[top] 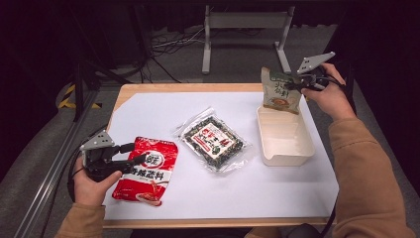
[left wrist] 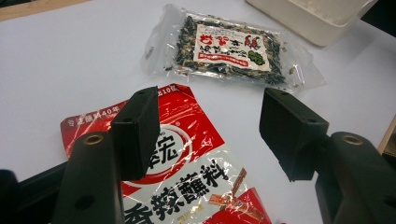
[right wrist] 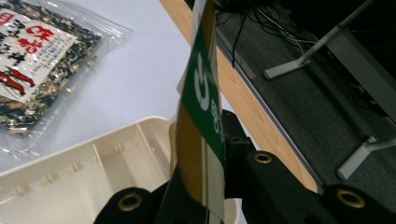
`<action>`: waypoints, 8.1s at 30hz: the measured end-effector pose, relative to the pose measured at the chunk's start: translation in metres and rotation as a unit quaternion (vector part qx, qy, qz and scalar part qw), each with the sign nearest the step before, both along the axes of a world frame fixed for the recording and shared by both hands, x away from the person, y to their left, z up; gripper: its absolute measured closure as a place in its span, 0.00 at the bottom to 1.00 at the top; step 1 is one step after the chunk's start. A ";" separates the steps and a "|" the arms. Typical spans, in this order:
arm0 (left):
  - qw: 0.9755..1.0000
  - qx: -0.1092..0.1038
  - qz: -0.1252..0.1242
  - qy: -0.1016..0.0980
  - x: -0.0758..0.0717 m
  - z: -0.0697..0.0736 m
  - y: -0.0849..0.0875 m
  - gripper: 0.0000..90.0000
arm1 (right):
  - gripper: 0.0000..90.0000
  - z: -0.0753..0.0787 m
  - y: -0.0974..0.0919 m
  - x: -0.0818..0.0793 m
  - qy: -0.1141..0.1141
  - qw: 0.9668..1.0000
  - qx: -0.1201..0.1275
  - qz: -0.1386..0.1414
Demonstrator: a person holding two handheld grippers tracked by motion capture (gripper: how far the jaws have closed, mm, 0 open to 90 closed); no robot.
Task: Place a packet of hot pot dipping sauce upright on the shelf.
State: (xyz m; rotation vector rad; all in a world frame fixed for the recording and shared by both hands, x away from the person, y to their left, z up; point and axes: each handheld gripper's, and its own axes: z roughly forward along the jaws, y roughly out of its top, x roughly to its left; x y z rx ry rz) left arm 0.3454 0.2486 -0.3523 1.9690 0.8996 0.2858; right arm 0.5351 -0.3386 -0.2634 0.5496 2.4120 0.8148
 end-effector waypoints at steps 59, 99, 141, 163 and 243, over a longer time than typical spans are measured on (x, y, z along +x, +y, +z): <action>1.000 0.001 -0.001 0.005 0.011 -0.003 -0.004 0.41 | 0.79 -0.049 0.001 0.004 0.066 0.995 0.012 -0.076; 1.000 0.025 -0.011 -0.012 0.041 -0.011 -0.001 0.36 | 0.38 -0.011 0.013 -0.101 -0.053 0.988 0.119 -0.079; 0.998 0.033 0.061 0.013 0.081 -0.044 0.022 0.35 | 0.38 -0.067 0.078 -0.175 0.015 0.982 0.185 0.035; 0.995 -0.006 0.058 0.085 0.113 -0.089 0.032 0.44 | 0.38 -0.079 0.081 -0.177 0.029 0.983 0.178 0.034; 0.999 -0.008 -0.036 -0.033 0.047 0.005 0.047 0.99 | 0.39 -0.074 0.076 -0.179 0.018 0.982 0.185 0.024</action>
